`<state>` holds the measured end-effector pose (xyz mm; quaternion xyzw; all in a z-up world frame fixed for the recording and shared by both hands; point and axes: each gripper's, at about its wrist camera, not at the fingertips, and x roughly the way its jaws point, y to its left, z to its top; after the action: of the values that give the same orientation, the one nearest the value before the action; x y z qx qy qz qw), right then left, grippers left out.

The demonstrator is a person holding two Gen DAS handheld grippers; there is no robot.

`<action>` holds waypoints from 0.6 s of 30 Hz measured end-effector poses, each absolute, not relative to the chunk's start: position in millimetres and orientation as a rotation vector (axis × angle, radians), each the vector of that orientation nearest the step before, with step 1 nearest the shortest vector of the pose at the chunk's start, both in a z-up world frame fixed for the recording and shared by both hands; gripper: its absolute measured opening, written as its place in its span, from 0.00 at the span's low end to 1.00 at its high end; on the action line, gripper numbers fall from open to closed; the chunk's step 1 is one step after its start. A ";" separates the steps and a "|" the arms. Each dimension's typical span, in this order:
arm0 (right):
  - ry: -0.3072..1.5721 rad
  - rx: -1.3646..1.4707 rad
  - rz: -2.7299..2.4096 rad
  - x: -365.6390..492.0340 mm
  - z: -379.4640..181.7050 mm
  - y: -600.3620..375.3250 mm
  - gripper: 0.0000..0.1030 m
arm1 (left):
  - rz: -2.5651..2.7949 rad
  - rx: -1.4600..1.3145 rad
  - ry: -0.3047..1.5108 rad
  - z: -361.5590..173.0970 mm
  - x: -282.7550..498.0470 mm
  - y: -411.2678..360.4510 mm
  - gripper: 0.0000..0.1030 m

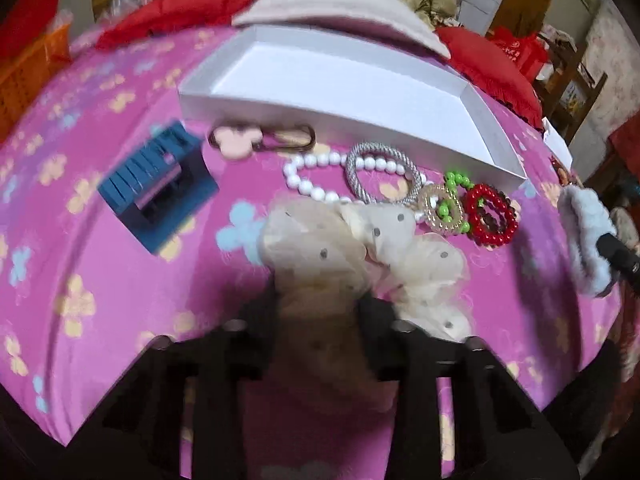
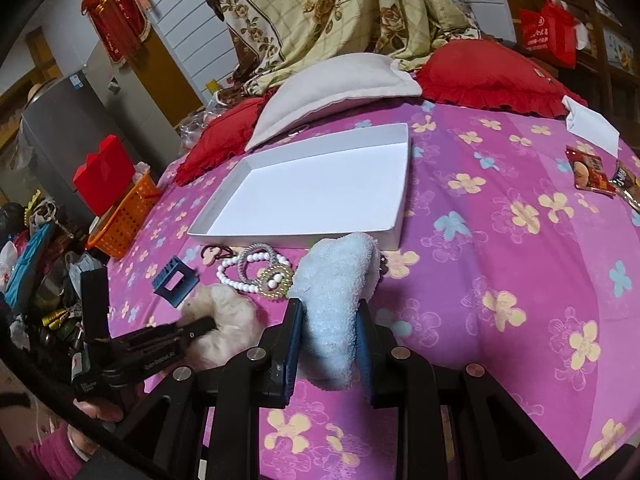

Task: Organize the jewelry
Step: 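Place the scrunchie in the tray with the left tool while the right tool places the fuzzy clip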

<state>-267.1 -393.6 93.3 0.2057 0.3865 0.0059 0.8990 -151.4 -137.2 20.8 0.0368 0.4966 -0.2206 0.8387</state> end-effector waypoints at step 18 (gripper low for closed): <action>0.735 0.336 0.032 -223.7 130.4 -387.6 0.23 | -0.551 0.101 0.838 120.0 -142.6 -155.8 0.13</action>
<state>-223.7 -387.6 130.4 0.1632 0.3574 0.0153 0.9195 -142.6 -155.8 120.0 0.0483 0.4013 -0.2638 0.8758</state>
